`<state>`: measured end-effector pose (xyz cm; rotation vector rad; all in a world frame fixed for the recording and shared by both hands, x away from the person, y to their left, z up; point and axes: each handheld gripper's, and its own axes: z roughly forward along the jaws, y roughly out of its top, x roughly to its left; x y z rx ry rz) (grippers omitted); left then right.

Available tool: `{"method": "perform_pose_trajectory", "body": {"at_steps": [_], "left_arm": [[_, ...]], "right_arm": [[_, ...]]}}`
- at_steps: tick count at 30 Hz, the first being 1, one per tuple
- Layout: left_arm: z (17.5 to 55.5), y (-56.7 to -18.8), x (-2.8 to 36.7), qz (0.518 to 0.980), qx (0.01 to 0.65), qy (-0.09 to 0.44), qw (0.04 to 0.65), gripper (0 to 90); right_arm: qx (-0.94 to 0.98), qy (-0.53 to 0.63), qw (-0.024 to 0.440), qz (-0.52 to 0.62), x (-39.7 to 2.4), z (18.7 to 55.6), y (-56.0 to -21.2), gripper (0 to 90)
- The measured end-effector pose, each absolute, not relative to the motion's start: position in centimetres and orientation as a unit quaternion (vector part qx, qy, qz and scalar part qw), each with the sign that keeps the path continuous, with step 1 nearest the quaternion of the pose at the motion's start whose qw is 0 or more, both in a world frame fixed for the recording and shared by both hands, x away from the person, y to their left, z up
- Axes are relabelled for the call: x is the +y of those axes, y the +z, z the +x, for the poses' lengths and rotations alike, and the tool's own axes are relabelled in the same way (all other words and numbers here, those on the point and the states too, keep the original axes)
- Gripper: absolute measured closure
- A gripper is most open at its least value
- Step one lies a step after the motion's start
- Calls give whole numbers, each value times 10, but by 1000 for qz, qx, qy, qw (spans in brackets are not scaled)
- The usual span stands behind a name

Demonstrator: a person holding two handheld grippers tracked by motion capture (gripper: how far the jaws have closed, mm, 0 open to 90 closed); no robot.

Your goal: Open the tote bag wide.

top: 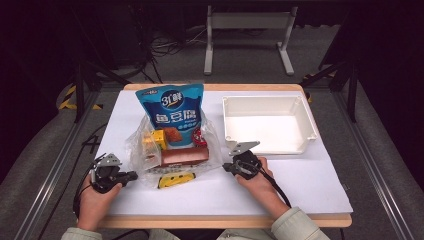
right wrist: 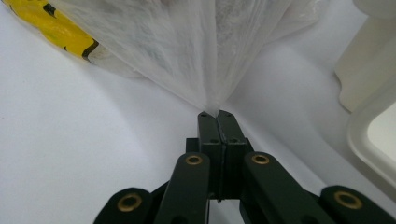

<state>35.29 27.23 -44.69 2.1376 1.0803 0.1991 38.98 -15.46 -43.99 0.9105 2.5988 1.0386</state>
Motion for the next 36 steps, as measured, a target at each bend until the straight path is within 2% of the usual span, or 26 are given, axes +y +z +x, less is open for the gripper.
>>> {"method": "perform_pose_trajectory", "body": {"at_steps": [2,4,6,7,8,10,14,23,27,36], "left_arm": [[351,-446,274,824,422,81,368,852],[344,-439,280,814,413,85,399,747],[342,-435,281,812,411,88,405,602],[339,-430,280,812,407,94,408,602],[336,-426,278,813,404,102,408,455],[331,-418,274,818,391,121,405,364],[317,-391,266,821,362,158,412,306],[298,-353,241,813,312,197,450,296],[302,-350,225,817,304,200,448,294],[316,-361,212,811,328,209,438,275]], "right_arm": [[878,350,103,309,-155,390,-440,900],[878,351,104,309,-157,389,-439,900],[876,354,103,312,-159,389,-439,900],[875,356,103,311,-160,389,-438,900],[872,362,106,312,-163,388,-435,900],[871,363,107,313,-163,388,-434,900],[867,372,111,312,-167,384,-428,900],[857,392,121,311,-172,380,-417,900],[852,402,125,310,-173,379,-413,900],[843,425,131,304,-173,374,-401,900]]}}
